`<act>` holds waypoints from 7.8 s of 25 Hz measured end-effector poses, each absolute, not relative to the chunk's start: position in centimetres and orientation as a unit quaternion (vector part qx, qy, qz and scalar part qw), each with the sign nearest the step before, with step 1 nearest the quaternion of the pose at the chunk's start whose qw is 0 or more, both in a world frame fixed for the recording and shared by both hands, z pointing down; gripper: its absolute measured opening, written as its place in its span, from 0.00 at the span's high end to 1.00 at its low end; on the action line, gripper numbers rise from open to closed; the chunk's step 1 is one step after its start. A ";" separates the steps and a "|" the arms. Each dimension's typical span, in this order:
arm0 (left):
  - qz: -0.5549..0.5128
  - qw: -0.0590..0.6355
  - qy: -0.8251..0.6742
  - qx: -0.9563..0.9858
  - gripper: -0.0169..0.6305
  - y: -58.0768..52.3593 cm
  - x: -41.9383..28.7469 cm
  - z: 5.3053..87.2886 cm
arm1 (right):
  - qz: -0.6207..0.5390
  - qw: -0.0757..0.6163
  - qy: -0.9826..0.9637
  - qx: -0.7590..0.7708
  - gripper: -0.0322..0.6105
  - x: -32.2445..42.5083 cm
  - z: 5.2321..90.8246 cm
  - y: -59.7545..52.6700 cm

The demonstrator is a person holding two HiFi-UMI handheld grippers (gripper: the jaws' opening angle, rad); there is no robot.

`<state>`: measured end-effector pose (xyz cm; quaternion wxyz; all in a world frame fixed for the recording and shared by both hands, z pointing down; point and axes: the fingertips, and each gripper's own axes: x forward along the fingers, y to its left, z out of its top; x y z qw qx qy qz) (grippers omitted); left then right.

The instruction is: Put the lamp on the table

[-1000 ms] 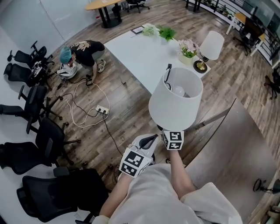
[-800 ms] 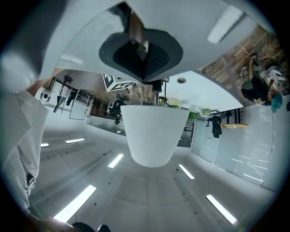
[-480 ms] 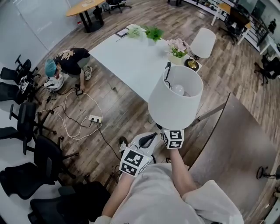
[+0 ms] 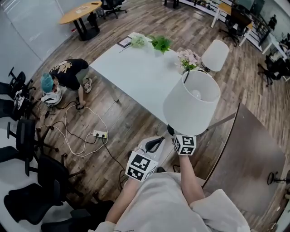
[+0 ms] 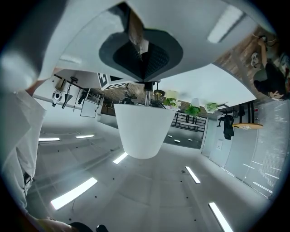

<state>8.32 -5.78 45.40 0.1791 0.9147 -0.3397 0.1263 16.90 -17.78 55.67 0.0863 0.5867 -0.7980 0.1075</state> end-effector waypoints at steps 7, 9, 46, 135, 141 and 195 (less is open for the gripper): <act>0.127 0.169 -0.310 0.927 0.97 -9.8 2.8 45.1 | 0.108 0.076 -0.774 0.620 0.69 13.5 55.0 -21.4; 0.129 0.168 -0.305 0.928 0.97 -10.9 1.2 45.4 | 0.107 0.075 -0.769 0.625 0.69 12.3 55.0 -22.5; 0.182 0.184 -0.303 0.917 0.97 -31.7 -11.7 50.6 | 0.096 0.058 -0.762 0.638 0.69 1.6 57.2 -48.2; 0.172 0.204 -0.337 0.903 0.97 -16.0 -8.4 51.3 | 0.090 0.050 -0.778 0.619 0.88 3.8 56.0 -23.6; 0.157 0.213 -0.358 0.895 0.97 -15.5 -7.3 50.5 | 0.101 0.044 -0.796 0.595 0.91 4.4 54.4 -21.9; 0.138 0.182 -0.415 0.881 0.97 -6.2 2.1 49.5 | 0.146 0.040 -0.839 0.523 0.92 11.4 54.0 -10.1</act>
